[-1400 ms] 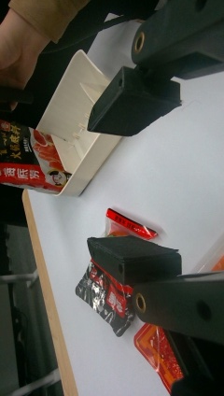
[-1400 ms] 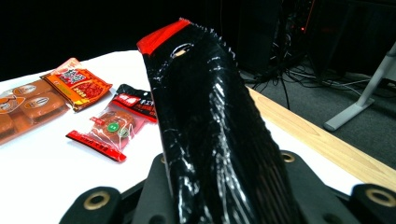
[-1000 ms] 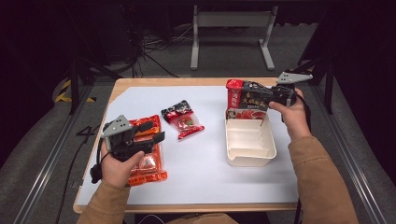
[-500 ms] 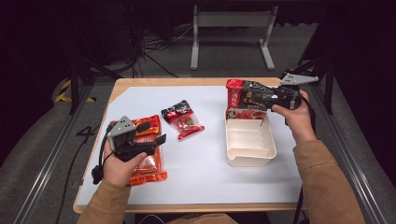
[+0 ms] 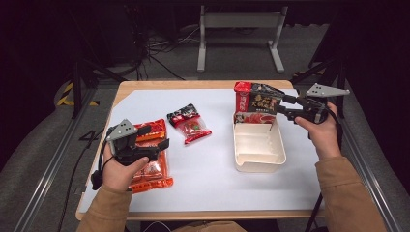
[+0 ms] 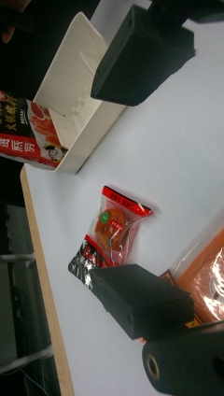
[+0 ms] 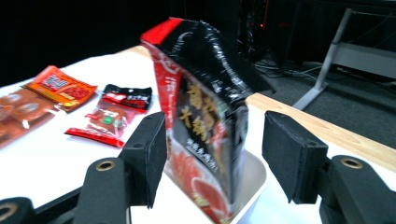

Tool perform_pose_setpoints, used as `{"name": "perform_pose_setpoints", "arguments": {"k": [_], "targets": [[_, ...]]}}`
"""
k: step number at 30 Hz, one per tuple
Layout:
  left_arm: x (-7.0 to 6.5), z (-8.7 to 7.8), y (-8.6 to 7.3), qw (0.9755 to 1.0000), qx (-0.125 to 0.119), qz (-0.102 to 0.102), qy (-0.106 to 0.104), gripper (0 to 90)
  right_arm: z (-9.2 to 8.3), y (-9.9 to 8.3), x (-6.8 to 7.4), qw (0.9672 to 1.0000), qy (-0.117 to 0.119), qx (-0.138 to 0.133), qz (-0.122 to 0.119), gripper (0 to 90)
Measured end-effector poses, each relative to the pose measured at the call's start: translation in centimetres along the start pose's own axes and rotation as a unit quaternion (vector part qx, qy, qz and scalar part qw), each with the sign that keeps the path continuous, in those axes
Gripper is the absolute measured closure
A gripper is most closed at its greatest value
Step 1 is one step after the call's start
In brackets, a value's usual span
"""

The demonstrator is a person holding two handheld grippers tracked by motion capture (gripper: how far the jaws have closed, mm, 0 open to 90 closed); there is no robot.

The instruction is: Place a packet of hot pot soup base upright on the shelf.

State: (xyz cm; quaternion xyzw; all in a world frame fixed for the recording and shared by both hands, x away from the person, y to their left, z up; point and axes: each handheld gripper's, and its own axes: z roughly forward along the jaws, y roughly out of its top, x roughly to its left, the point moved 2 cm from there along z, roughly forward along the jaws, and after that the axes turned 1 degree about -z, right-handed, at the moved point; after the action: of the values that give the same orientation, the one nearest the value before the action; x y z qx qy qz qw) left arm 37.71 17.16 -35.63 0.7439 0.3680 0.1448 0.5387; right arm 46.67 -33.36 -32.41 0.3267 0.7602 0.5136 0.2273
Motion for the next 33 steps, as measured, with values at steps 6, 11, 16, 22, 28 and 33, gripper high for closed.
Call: {"name": "perform_pose_setpoints", "arguments": {"k": [6,11,16,22,28,33], "targets": [[1.0,-0.7,0.3,0.9999,-0.002,-0.002,0.012,12.0,-1.5,-0.5,1.5,0.9998,0.016,-0.012,0.000,42.3],[1.5,-1.2,0.4,0.9999,-0.002,-0.002,0.017,13.3,-2.1,-0.9,2.3,0.9996,0.023,-0.017,0.001,41.8],[2.0,-1.7,0.6,0.9998,-0.004,-0.007,0.020,14.0,-2.8,-1.6,3.2,0.9996,0.023,-0.011,0.012,39.9],[2.8,-2.2,0.7,0.9996,-0.009,-0.012,0.025,14.1,-3.0,-1.9,3.9,0.9997,0.022,0.004,0.012,35.4],[3.7,-2.9,1.1,0.9994,-0.012,-0.014,0.029,13.3,-3.5,-2.2,4.5,0.9998,0.019,0.007,0.004,33.6],[4.5,-3.2,1.0,0.9997,-0.002,-0.005,0.024,13.3,-3.6,-2.3,4.5,0.9998,0.020,0.006,-0.001,33.2]]}}
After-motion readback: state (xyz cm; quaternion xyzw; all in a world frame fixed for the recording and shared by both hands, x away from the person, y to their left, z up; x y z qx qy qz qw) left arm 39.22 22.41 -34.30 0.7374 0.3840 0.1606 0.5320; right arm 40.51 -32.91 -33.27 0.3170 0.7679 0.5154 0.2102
